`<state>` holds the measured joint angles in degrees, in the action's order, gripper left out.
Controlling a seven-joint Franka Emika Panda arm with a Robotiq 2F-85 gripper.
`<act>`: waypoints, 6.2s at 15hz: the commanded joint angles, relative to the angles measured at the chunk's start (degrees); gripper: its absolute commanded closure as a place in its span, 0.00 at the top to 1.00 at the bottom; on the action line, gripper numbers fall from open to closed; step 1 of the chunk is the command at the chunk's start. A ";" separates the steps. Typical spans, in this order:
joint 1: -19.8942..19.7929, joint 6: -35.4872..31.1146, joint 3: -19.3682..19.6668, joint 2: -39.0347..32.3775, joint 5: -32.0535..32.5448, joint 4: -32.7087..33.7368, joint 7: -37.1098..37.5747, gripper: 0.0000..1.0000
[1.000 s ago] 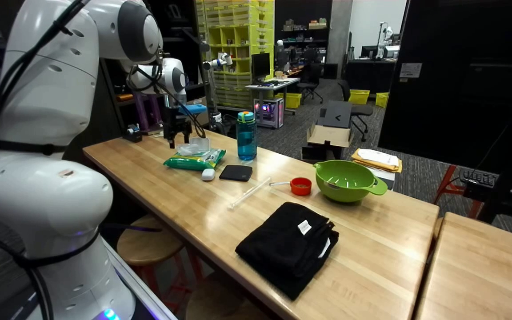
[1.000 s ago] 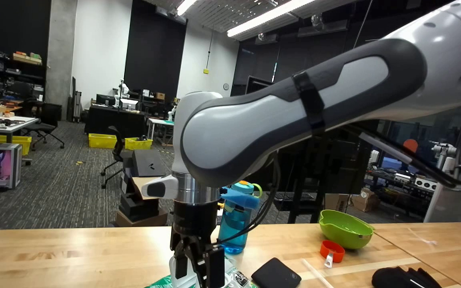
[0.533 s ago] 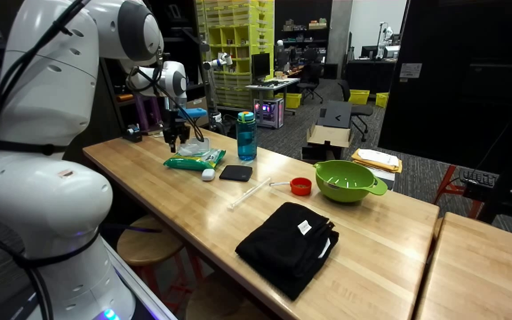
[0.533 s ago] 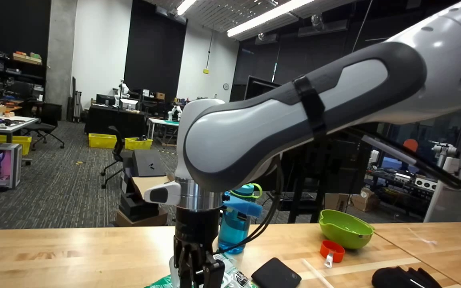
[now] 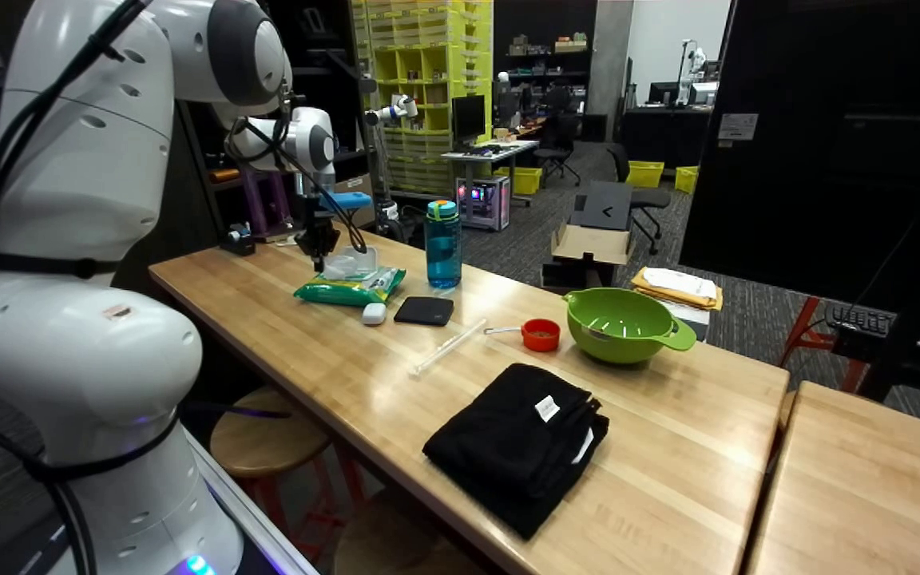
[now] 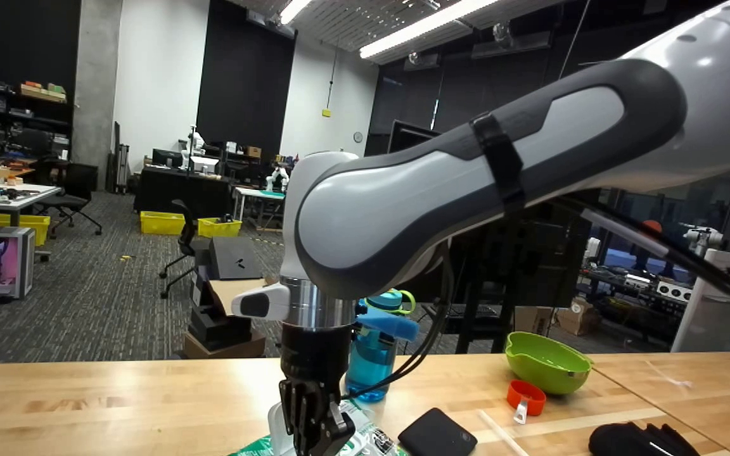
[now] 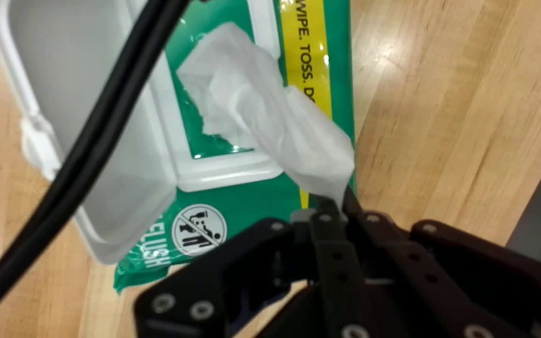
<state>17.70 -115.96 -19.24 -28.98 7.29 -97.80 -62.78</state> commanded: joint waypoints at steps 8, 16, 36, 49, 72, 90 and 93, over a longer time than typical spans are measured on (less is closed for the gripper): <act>0.17 0.00 0.05 3.98 0.60 -2.29 1.12 0.00; 1.84 0.36 1.53 5.13 6.04 -0.90 8.46 0.00; 4.57 2.05 1.35 5.99 15.03 4.92 21.11 0.00; 6.36 5.34 1.16 7.44 17.69 8.84 25.83 0.00; 12.02 13.09 0.73 8.39 27.89 16.80 34.72 0.00; 14.57 16.05 0.55 8.48 33.10 20.39 38.98 0.00; 15.26 16.92 0.55 8.16 34.65 21.77 39.17 0.00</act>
<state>31.53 -101.30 -18.83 -21.29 39.61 -77.71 -24.42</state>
